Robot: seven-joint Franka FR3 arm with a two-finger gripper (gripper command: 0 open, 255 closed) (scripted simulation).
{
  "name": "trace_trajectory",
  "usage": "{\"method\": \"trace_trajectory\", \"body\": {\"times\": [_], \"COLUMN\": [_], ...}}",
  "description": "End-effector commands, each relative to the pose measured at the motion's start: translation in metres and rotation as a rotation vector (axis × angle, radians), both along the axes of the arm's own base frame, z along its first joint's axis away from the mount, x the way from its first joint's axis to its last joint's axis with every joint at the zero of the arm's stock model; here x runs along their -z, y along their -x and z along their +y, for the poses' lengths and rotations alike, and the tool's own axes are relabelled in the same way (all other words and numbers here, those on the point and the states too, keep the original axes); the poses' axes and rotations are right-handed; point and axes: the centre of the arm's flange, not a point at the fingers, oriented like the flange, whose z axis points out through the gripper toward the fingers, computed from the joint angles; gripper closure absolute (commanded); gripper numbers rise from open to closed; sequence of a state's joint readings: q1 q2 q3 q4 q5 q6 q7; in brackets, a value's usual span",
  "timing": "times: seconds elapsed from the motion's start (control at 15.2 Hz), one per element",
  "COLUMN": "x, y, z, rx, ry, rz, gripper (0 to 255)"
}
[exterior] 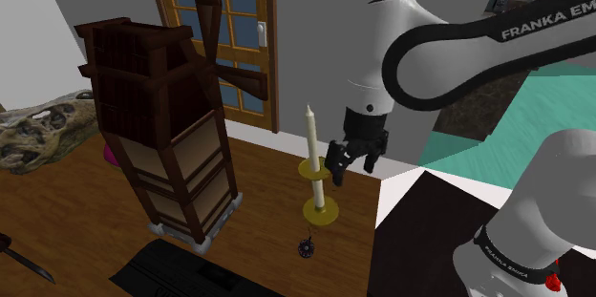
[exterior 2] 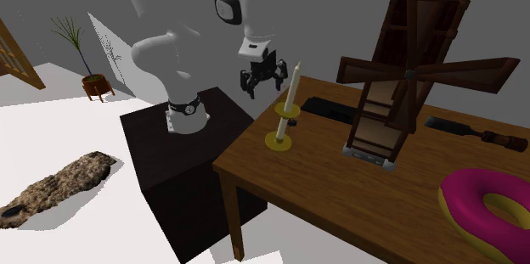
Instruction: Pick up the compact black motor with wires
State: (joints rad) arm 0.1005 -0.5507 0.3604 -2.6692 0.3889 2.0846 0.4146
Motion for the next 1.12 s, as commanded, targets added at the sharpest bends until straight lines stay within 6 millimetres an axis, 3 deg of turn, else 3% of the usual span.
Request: {"method": "trace_trajectory", "body": {"times": [0.0,0.66,1.06], "x": [0.019,0.113,0.145], "y": [-0.002,-0.018,-0.019], "z": [0.018,0.108,0.114], "rx": [0.022,0.120,0.127], "ry": [-0.002,-0.008,-0.008], "rz": [0.004,0.031,0.033], "gripper": [0,0,0]}}
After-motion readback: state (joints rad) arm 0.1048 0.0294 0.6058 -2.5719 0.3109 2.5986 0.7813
